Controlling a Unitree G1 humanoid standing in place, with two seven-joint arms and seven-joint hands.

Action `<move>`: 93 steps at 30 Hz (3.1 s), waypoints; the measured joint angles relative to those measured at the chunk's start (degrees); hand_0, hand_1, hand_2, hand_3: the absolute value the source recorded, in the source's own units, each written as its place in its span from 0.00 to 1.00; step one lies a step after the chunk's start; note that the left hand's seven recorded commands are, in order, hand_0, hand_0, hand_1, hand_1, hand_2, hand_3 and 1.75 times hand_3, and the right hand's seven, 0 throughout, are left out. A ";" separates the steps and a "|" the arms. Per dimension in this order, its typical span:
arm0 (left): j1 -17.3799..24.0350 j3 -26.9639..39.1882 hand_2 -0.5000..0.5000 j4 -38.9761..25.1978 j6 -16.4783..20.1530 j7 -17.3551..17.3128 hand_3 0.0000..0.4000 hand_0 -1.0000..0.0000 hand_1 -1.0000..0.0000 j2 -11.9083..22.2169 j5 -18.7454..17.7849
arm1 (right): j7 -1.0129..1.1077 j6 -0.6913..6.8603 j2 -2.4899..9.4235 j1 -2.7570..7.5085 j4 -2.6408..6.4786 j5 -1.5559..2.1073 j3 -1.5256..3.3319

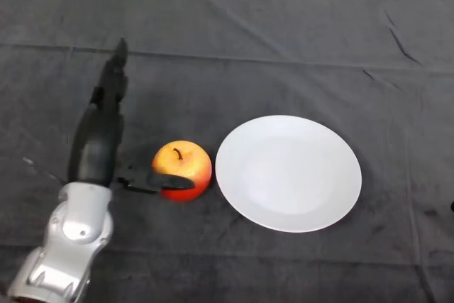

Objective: Move the apple to the plate

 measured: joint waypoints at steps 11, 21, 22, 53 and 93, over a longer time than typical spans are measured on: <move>-5.04 -2.57 0.11 8.77 -3.32 -0.20 0.78 0.22 1.00 -0.65 0.68 | 0.04 0.00 -0.02 0.00 -0.14 0.05 0.00; -6.03 -5.11 0.50 10.55 -3.71 0.10 1.00 0.00 0.00 -0.64 2.08 | 0.05 -0.01 -0.02 0.00 -0.24 0.06 0.01; -6.03 -5.12 0.50 10.55 -3.74 0.18 1.00 0.00 0.00 -0.64 2.22 | 0.05 -0.01 -0.02 0.00 -0.24 0.06 0.01; -6.07 -4.67 0.50 -4.77 4.11 0.31 1.00 0.00 0.00 1.60 6.46 | 0.23 -0.01 -0.03 0.00 -0.38 0.73 0.09; -12.43 -25.67 0.50 0.00 1.82 4.17 1.00 0.00 0.00 -5.31 1.74 | 0.31 -0.14 -0.27 -0.23 -1.05 0.76 0.25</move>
